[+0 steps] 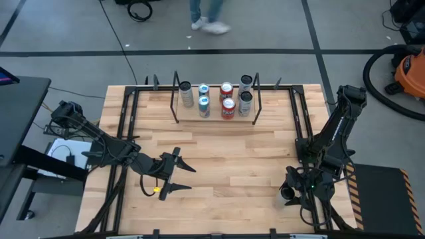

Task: Place canned beverage on shelf
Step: Put the white yellow soda can on the shelf aligned with the other white yellow soda can

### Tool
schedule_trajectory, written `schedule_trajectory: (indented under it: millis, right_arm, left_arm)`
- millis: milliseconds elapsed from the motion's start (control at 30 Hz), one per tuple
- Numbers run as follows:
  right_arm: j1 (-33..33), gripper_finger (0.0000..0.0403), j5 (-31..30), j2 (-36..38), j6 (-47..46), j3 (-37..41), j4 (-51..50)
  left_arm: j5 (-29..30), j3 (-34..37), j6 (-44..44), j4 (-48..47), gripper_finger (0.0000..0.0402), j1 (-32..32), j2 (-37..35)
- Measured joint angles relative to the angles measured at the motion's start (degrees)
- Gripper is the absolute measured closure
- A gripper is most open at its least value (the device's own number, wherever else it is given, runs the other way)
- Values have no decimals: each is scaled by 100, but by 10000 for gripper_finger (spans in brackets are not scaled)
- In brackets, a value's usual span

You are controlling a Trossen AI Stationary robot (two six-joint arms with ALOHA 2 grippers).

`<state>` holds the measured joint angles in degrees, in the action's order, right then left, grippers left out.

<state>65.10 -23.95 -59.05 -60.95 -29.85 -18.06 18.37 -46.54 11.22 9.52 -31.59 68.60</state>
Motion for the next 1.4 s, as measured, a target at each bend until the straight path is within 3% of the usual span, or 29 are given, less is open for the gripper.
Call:
schedule_trajectory:
  millis: [200,433,633,833,1200,1400]
  right_arm:
    - [0,129,-197,0,39,0,39]
    - [-100,126,-601,-251,453,0,164]
    - [-599,127,-281,-579,877,-20,707]
    - [-1126,127,-5,-628,2151,2,1612]
    - [-2519,127,591,-551,3593,0,2054]
    - [-3269,127,1078,-549,4275,0,2502]
  left_arm:
    - [0,0,0,-3,115,-2,0]
    - [0,0,0,-9,115,3,0]
    - [4,0,15,-10,115,192,0]
    - [4,0,13,-50,115,580,2]
    - [-18,3,256,-229,115,1226,2]
    - [-551,4,373,-213,115,1420,84]
